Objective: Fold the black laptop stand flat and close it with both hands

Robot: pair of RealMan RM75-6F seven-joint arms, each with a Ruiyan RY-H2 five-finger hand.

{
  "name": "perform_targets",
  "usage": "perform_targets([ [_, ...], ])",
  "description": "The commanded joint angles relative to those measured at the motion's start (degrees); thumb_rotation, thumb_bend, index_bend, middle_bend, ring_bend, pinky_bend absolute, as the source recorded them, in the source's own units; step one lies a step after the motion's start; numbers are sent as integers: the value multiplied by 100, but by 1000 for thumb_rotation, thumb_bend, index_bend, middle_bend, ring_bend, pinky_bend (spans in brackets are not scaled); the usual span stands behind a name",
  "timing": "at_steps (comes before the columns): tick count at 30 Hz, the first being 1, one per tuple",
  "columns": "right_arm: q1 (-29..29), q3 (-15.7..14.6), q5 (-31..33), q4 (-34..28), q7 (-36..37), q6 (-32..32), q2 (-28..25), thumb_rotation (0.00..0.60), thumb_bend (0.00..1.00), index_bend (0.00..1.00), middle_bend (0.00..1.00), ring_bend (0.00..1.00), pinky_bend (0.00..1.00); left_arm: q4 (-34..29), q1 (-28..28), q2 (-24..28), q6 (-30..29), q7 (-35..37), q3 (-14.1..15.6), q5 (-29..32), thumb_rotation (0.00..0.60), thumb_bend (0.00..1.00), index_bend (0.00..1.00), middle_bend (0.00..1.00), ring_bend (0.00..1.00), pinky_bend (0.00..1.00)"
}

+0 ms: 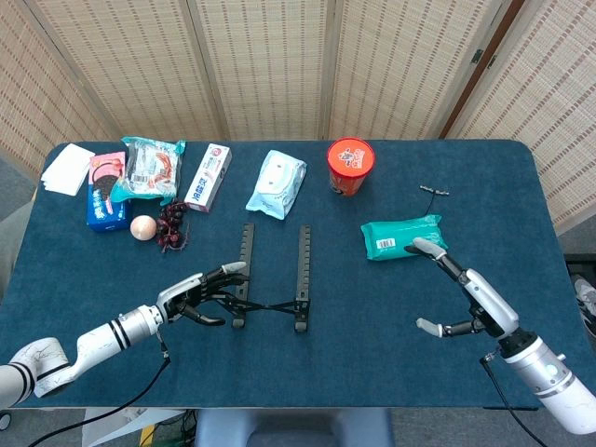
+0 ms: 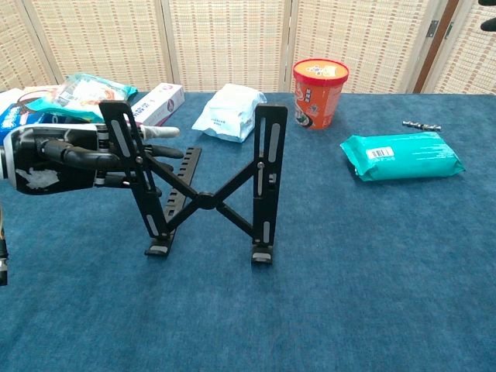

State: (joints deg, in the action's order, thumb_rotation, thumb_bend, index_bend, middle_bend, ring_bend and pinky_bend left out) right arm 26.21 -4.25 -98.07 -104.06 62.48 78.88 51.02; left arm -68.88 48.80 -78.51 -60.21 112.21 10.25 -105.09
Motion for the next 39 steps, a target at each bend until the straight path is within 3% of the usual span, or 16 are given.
perform_targets([
  [1, -26, 12, -8, 0, -1, 7, -4, 600, 130, 0, 131, 0, 65, 24, 28, -31, -35, 49, 60, 32, 600, 120, 41, 159, 91, 237],
  [14, -139, 64, -64, 33, 29, -22, 35, 600, 130, 0, 130, 0, 65, 29, 177, -91, -106, 29, 321, 116, 600, 119, 41, 159, 91, 237],
  [20, -92, 70, -83, 56, -164, -226, 82, 600, 130, 0, 130, 0, 65, -57, 107, -6, -368, 6, 176, 360, 600, 120, 41, 160, 90, 211],
  [30, 437, 189, 86, -254, -958, -1341, 319, 600, 109, 0, 85, 0, 65, -649, -210, 620, -580, -941, 50, 819, 600, 120, 40, 158, 85, 105],
  [39, 1046, 691, 1041, -459, -2191, -2403, 1032, 600, 46, 0, 64, 0, 65, -1154, -657, 1123, -825, -1613, 23, 1070, 600, 120, 40, 153, 74, 77],
])
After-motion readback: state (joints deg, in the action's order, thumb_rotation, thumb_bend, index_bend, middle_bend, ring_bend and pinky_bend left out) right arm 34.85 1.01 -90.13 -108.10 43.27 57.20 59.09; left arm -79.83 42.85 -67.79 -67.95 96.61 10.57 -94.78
